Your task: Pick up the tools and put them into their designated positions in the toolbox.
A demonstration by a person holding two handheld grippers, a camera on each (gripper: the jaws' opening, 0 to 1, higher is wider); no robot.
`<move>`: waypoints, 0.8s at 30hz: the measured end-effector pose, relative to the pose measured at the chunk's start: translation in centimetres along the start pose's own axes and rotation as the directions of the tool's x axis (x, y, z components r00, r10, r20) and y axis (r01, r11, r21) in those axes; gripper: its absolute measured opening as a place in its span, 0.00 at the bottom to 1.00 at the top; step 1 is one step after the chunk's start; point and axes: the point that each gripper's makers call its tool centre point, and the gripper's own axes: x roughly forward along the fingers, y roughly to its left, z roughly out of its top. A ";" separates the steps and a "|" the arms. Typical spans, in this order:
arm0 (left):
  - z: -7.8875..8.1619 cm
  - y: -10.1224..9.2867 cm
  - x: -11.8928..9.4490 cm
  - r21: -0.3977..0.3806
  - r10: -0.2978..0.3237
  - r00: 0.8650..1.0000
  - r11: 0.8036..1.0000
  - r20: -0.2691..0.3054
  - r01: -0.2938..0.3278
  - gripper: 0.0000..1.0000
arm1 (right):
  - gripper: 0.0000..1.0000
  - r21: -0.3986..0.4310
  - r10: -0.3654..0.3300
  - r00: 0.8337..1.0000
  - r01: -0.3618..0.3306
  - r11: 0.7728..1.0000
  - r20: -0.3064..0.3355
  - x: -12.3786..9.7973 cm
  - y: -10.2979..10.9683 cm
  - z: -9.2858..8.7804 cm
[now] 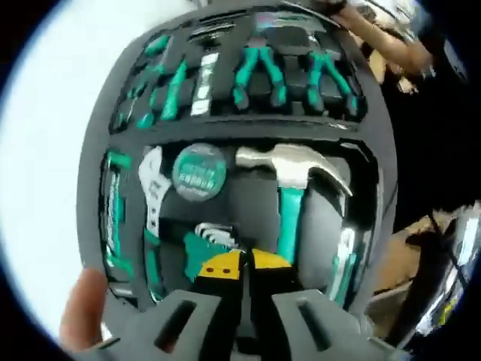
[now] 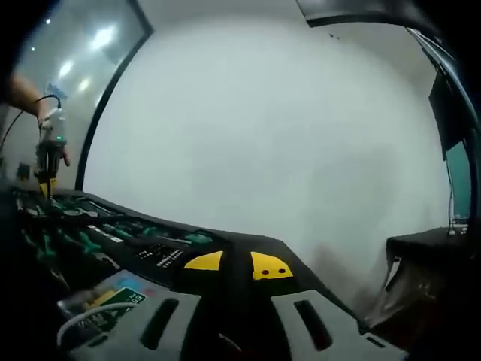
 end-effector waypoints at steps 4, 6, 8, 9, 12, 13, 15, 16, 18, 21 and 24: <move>-0.1 1.0 -1.0 0.016 0.020 0.999 1.000 0.042 -0.021 0.00 | 0.10 0.010 0.001 1.000 -0.001 1.000 0.006 -0.1 0.0 0.2; -0.7 2.0 -1.3 -0.001 0.044 0.998 0.999 0.039 -0.044 0.00 | 0.10 0.008 0.002 1.000 -0.002 1.000 0.008 -0.1 0.0 0.2; -1.1 3.1 -1.5 -0.035 0.082 0.996 0.996 0.044 -0.081 0.00 | 0.10 0.001 0.005 1.000 -0.005 1.000 0.014 -0.1 0.2 0.4; -1.5 3.9 -1.6 -0.042 0.107 0.993 0.994 0.040 -0.106 0.00 | 0.10 -0.007 0.006 1.000 -0.006 1.000 0.018 -0.2 0.3 0.5; -3.1 6.5 -1.7 -0.098 0.172 0.985 0.980 0.004 -0.171 0.00 | 0.10 -0.040 0.013 1.000 -0.012 0.999 0.020 -0.1 0.8 0.5; -3.8 7.4 -1.9 -0.108 0.203 0.979 0.973 -0.016 -0.203 0.00 | 0.10 -0.046 0.017 1.000 -0.017 0.999 0.015 -0.1 0.9 0.4; -4.5 8.6 -2.1 -0.103 0.227 0.974 0.968 -0.027 -0.228 0.00 | 0.10 -0.050 0.019 1.000 -0.019 0.999 0.011 0.0 1.0 0.3; -4.7 9.0 -2.2 -0.108 0.228 0.973 0.967 -0.024 -0.229 0.00 | 0.10 -0.050 0.019 1.000 -0.019 0.999 0.012 0.0 1.0 0.3; -5.1 9.6 -2.2 -0.125 0.215 0.977 0.969 -0.005 -0.214 0.00 | 0.10 -0.056 0.021 1.000 -0.020 0.998 0.008 -0.1 1.1 0.3; -6.2 11.2 -1.7 -0.094 0.223 0.975 0.970 -0.015 -0.223 0.00 | 0.10 -0.061 0.018 1.000 -0.018 0.998 0.004 0.0 1.2 0.2; -6.8 12.4 -1.4 -0.105 0.228 0.973 0.968 -0.030 -0.230 0.00 | 0.10 -0.068 0.015 1.000 -0.016 0.998 -0.007 0.0 1.2 -0.1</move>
